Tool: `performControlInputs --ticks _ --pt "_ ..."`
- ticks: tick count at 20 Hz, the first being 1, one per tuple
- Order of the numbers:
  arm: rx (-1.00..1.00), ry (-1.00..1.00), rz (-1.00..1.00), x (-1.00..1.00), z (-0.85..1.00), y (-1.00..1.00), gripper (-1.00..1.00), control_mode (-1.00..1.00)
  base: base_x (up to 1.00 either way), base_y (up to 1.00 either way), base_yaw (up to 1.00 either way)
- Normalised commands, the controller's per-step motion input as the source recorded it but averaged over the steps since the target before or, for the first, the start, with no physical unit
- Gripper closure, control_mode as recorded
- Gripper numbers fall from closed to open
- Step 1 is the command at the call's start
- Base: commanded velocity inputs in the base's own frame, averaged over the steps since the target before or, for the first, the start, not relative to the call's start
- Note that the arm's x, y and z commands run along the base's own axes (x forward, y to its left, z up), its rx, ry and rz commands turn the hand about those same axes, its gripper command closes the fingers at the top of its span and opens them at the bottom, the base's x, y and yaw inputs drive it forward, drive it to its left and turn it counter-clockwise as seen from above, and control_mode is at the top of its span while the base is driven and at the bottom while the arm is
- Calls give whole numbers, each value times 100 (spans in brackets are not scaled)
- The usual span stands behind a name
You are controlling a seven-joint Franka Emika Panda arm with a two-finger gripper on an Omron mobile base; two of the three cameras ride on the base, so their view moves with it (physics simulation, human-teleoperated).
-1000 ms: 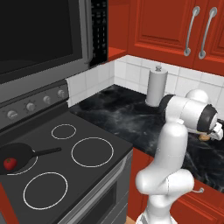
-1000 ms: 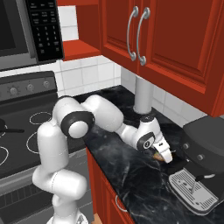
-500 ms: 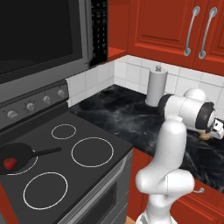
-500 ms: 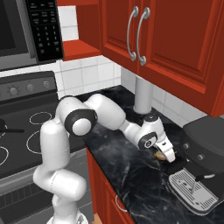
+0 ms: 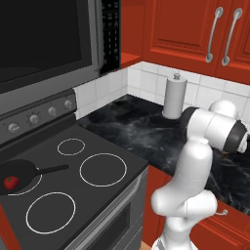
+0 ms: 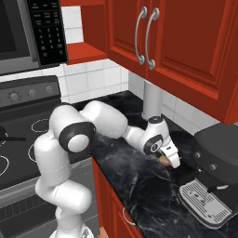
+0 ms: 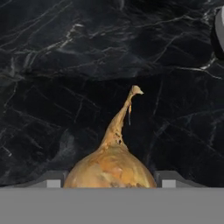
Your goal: Place the pan on the rear left burner on the stove. Then place the tomato and the onion in the pan and turn on the rear left burner.
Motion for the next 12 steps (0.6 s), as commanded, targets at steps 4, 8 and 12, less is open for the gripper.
performControlInputs --ticks 4,8,12 --pt "0 0 0 -8 31 81 100 -100 0 0 0" --pt "0 0 2 -11 37 82 100 -100 0 0 0" --pt "0 0 11 -8 46 79 100 -100 0 0 0"
